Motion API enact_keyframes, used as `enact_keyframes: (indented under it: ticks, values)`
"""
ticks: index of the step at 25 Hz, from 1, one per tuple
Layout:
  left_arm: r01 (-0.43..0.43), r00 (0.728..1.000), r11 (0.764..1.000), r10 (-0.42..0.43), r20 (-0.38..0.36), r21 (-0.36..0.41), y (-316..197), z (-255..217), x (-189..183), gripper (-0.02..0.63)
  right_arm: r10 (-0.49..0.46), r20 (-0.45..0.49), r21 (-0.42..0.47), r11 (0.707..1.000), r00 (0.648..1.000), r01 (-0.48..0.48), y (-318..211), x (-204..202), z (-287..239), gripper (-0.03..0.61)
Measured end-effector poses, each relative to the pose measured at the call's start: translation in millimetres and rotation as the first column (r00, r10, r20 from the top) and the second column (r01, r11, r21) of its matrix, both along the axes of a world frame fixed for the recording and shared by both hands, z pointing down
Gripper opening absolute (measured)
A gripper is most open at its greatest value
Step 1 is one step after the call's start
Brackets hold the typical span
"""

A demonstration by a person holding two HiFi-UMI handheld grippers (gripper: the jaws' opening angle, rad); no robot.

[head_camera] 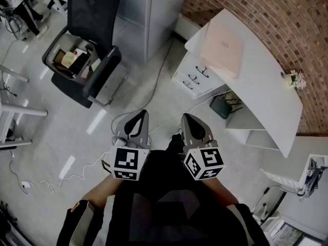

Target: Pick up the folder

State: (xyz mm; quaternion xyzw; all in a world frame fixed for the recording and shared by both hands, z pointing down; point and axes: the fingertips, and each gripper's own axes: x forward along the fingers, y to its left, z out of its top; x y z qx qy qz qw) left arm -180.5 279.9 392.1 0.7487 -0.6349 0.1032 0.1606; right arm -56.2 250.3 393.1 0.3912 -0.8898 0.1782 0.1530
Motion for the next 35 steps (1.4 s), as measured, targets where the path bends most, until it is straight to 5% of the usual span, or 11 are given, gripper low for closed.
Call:
enact_keyframes:
  ticks: [16, 35]
  values:
    - [0.023, 1.000, 1.000, -0.023, -0.016, -0.009, -15.9, 5.5, -0.7, 0.000, -0.022, -0.010, -0.009, 1.000, 1.000, 0.021, -19.7, -1.1, 3.6, 0.002]
    - [0.024, 1.000, 1.000, -0.024, 0.005, -0.009, -111.4, -11.1, 48.8, 0.000, -0.054, 0.020, 0.003, 0.999, 0.998, 0.054, -117.4, 37.1, -8.3, 0.002]
